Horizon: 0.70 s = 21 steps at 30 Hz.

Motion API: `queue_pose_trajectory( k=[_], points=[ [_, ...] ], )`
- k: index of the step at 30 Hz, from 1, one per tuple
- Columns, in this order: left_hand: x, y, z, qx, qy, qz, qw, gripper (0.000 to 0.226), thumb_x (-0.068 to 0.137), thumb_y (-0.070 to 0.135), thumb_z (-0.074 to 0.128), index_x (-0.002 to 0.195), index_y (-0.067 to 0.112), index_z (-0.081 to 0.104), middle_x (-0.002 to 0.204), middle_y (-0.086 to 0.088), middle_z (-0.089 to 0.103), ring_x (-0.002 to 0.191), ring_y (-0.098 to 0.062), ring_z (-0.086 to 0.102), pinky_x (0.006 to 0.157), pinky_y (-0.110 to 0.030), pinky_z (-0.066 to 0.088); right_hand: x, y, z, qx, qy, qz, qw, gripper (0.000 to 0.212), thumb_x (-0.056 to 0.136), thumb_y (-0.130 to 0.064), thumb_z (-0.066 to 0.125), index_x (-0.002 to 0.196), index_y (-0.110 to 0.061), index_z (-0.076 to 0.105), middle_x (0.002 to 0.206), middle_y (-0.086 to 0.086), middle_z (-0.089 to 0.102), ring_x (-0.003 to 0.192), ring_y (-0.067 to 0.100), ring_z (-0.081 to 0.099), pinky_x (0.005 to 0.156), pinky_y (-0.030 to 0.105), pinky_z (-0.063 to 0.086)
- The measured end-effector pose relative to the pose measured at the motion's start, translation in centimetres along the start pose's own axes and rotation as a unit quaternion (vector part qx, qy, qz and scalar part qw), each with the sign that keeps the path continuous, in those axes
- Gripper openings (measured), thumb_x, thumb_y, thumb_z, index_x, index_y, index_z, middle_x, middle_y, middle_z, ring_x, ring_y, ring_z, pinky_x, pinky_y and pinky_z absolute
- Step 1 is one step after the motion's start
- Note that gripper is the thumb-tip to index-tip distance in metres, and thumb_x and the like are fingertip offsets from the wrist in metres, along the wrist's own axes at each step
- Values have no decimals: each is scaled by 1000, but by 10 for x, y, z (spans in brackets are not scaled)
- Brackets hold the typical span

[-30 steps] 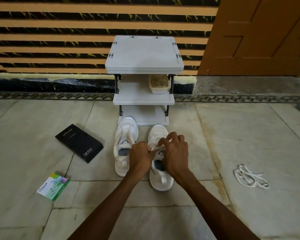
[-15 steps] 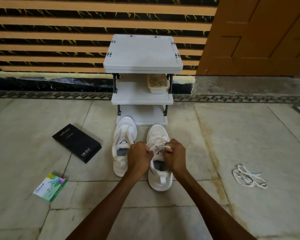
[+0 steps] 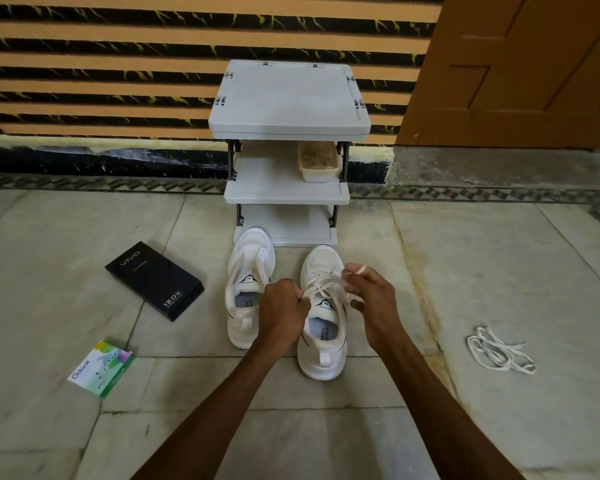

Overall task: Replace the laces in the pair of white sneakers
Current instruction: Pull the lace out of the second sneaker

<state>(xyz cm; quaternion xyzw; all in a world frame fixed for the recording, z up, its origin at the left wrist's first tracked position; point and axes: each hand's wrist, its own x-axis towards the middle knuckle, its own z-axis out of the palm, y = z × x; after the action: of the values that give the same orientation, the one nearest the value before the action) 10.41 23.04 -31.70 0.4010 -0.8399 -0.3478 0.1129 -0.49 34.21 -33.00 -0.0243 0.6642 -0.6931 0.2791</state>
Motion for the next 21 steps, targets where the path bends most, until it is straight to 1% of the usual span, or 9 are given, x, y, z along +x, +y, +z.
queue_pose_trajectory(
  k=[2,3,5,7,9,10,12,15,21],
  points=[
    [0,1,1,8,1,-2,1000,14,84,20,68,79,7,66,79,-6,69,83,-24,62,66,-30,44,-2,0,2,-160,-31,-124,979,9,81,-17,75,88,-22,76,87,-8,75,76,9,68,63,20,53],
    [0,1,1,7,0,-5,1000,15,84,22,69,78,8,65,79,-5,68,83,-23,62,63,-29,42,-3,1,5,-242,-52,-182,951,6,80,-19,77,85,-22,77,85,-8,75,73,7,67,65,20,53],
    [0,1,1,3,-2,-10,1000,19,85,26,69,77,10,63,79,-5,67,81,-21,62,61,-25,37,-4,6,12,-401,-76,-268,873,7,80,-24,76,87,-21,77,87,-6,73,72,5,62,69,20,47],
    [-1,1,1,3,-2,-11,1000,17,87,25,68,78,10,64,82,-6,69,82,-21,63,63,-24,38,-6,9,20,-528,-57,-311,788,15,81,-26,73,94,-20,76,94,0,70,84,14,59,70,22,42],
    [-1,2,1,-3,0,-11,1000,16,87,23,68,79,9,65,83,-7,70,83,-21,63,65,-25,39,-8,13,25,-622,-52,-338,704,25,76,-28,75,100,-21,74,98,2,66,94,22,56,69,24,40],
    [-1,2,0,-5,0,-12,1000,17,88,23,68,81,8,65,83,-7,70,83,-22,64,65,-25,40,-9,15,27,-648,-53,-343,678,32,72,-30,76,103,-21,74,100,2,65,96,23,54,69,26,41],
    [0,2,0,-4,-4,-13,1000,23,89,28,68,83,6,67,84,-8,70,83,-22,63,66,-26,43,-7,17,28,-663,-41,-334,669,43,71,-34,75,109,-16,70,108,5,62,100,25,52,75,30,45],
    [-1,1,1,6,-4,-9,1000,24,89,30,67,85,6,67,84,-8,70,84,-22,63,69,-28,45,-2,16,27,-657,-25,-308,687,38,84,-33,65,117,-14,65,118,7,57,105,26,50,81,34,48],
    [1,0,-2,31,-22,20,999,20,92,25,63,90,5,66,88,-9,68,85,-22,63,65,-24,38,5,15,24,-631,-40,-344,694,24,89,-30,65,105,-14,73,103,7,62,95,28,51,72,32,42]
  ],
)
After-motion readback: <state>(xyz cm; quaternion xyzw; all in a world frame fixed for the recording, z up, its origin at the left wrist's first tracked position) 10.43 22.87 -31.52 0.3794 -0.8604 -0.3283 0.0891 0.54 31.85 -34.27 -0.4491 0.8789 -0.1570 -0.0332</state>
